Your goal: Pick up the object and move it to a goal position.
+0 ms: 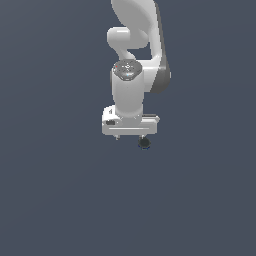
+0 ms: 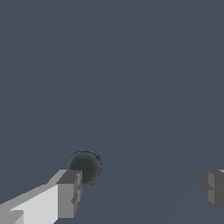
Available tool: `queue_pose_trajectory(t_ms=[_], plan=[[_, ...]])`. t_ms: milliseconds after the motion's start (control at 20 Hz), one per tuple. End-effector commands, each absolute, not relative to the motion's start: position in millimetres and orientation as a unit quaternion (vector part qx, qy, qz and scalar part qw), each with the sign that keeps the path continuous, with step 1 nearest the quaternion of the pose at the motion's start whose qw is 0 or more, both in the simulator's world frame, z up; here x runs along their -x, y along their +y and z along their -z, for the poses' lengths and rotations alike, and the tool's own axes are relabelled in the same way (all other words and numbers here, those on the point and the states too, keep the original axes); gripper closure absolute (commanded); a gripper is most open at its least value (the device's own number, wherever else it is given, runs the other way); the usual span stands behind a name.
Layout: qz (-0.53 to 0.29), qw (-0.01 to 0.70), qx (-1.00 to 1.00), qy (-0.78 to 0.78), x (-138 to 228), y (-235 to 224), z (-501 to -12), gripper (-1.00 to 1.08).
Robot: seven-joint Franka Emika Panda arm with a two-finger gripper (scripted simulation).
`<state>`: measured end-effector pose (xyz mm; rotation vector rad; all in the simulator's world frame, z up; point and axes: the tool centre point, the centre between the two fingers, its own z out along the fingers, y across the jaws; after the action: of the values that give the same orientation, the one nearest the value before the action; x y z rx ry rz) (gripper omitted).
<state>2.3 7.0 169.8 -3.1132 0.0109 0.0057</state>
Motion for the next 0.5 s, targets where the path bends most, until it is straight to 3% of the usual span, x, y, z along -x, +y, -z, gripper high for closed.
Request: queue_pose_trajectory(t_ms=[0,450], plan=[[-0.002,0.014,1.000,0.004,-2.3,7.0,-169.8,-0.92],[-0.013,0.016,1.000,0.020,-3.8,-1.4,-168.9,-0.92]])
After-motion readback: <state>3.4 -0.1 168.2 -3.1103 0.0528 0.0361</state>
